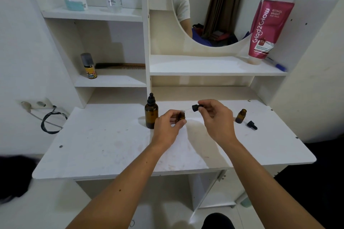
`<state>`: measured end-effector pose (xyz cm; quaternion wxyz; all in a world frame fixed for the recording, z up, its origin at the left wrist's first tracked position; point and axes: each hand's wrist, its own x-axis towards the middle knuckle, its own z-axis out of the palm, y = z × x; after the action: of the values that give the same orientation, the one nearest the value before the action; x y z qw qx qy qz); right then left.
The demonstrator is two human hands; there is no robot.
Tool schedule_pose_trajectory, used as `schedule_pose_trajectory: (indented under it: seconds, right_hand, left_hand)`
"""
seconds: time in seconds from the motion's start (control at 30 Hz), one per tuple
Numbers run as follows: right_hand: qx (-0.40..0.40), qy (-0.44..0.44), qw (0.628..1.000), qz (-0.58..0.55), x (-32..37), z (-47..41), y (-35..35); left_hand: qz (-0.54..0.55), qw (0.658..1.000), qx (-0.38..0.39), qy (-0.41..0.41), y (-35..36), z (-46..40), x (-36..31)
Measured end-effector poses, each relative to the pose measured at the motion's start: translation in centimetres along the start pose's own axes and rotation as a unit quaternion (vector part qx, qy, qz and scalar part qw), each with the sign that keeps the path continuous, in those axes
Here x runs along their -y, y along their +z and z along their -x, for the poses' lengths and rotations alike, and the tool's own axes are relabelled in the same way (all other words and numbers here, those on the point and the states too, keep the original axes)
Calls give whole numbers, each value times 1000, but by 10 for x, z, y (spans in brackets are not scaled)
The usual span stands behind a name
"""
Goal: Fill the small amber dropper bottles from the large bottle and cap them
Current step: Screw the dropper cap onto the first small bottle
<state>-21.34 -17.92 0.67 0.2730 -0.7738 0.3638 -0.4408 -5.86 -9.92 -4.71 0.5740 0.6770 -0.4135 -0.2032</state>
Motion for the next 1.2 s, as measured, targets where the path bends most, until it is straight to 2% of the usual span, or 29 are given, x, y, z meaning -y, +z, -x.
schedule_pose_trajectory:
  seconds: [0.2, 0.33, 0.57, 0.8, 0.97, 1.2]
  right_hand:
    - [55, -113, 990, 58, 6, -13, 4]
    - [124, -138, 980, 75, 15, -25, 9]
    - [192, -105, 971, 101, 13, -31, 17]
    - [172, -75, 975, 118, 8, -34, 16]
    - [204, -42, 975, 81, 6, -31, 16]
    - [173, -22, 982, 67, 4, -30, 17]
  left_hand:
    - [12, 1000, 8, 6, 0, -2, 2]
    - [21, 1000, 13, 2, 0, -4, 4]
    - [17, 1000, 15, 3, 2, -7, 3]
    - [13, 1000, 19, 14, 3, -7, 3]
    - [8, 1000, 21, 13, 2, -6, 1]
    - [-10, 999, 22, 21, 2, -7, 3]
